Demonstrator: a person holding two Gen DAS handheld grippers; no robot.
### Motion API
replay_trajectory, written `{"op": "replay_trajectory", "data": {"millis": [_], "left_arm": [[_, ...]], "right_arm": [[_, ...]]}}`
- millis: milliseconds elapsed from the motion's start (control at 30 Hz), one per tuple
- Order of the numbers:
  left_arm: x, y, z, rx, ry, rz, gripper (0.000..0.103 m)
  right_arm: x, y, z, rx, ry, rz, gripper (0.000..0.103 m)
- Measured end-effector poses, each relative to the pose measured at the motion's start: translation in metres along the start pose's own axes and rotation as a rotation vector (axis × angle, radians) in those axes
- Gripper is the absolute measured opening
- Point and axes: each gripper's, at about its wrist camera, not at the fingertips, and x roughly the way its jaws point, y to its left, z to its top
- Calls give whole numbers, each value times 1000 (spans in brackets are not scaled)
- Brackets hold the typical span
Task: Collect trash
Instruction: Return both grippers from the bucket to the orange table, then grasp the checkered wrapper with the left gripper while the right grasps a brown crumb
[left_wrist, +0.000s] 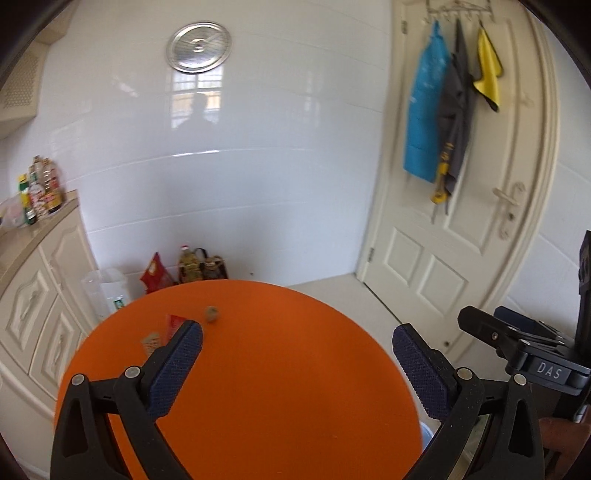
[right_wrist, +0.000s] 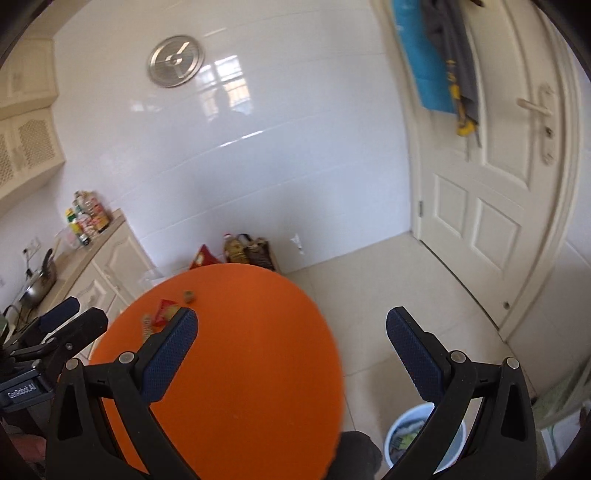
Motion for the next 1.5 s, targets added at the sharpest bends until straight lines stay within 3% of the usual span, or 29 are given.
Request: {"op": "replay_trajectory", "data": {"millis": [200,367,500,800,933,1233,1400,1500], "left_arm": [[-44,43,-13,-61,-33,85,102],[-49,62,-21,-106,-44,159,102],[-29,76,-31,-151,2,198,102],[67,94,-37,-198,170,236,102],[132,99,-21,-204,250,249,102],[238,122,-6,-226,375,271,97],[277,118,2,-158,386,276,86],[282,113,3,-137,375,252,72]], "right_arm": [[11,56,10,-73,-8,82,103],[21,94,12,-132,1,131,103],[39,118,12,-172,18,164,103],[124,151,8,-229,137,176,103],[170,156,4,-244,203,169,103],[267,160,-10,-245,331,153,102],[306,169,-16,-257,371,147,88],[324,179,-21,-277,400,159,76]]}}
